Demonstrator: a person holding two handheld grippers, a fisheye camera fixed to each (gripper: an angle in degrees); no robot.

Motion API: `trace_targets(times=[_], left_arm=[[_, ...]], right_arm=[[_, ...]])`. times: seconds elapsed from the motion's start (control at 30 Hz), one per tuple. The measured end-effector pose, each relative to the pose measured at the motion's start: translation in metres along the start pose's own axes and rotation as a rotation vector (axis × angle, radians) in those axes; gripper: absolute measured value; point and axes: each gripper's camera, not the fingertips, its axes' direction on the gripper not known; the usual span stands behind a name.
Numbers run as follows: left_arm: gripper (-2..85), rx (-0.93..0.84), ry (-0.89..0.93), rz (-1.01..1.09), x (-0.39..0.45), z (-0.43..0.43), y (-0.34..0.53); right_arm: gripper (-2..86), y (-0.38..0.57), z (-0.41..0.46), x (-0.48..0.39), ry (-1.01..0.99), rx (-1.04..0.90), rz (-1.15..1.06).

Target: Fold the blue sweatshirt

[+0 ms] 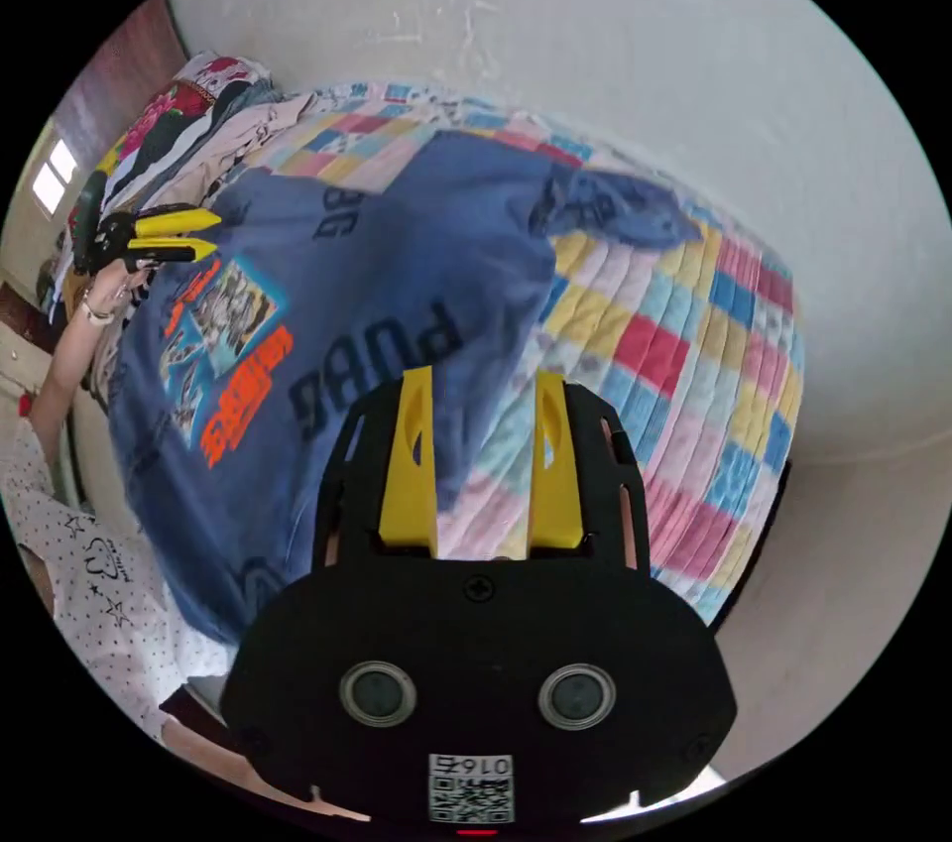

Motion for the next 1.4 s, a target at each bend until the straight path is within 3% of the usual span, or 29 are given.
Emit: trace_targets(times=[0.13,0.4,0.63,0.77,0.9,1.07,1.2,1.4], left_arm=[[11.3,0.068,0.09,-0.058,0.02,-0.031,0.044],[11.8,0.031,0.3,0.013,0.109,-0.039,0.075],[10.1,-0.001,0.225,0.096,0.145,-0.067,0.102],[9.9,0.014,0.258,0.085,0.15,-0.083,0.119],[10.1,-0.034,0.218,0.054,0.153,-0.081,0.142],[10.6,0.009,0.143,-0.031,0.131,-0.117,0.183],[11.0,-0.03,-0.102,-0.141,0.093,-0.156,0.227],[11.8,-0.074,-0.201,-0.226,0.066,-0.199,0.292]], right_arm=[[7.8,0.034,0.0,-0.005,-0.101,0.043,0.046],[7.5,0.046,0.017,-0.032,0.053,0.034,0.115],[0.6,0.059,-0.012,-0.043,0.204,0.081,0.102],[0.0,0.06,-0.026,-0.032,0.164,0.136,0.175],[0.6,0.052,0.016,-0.04,0.215,0.033,0.199],[3.7,0.063,-0.003,-0.064,0.21,0.04,0.166],[10.6,0.097,-0.04,-0.107,0.027,0.062,0.01],[12.9,0.166,-0.057,-0.188,-0.119,0.058,-0.172]])
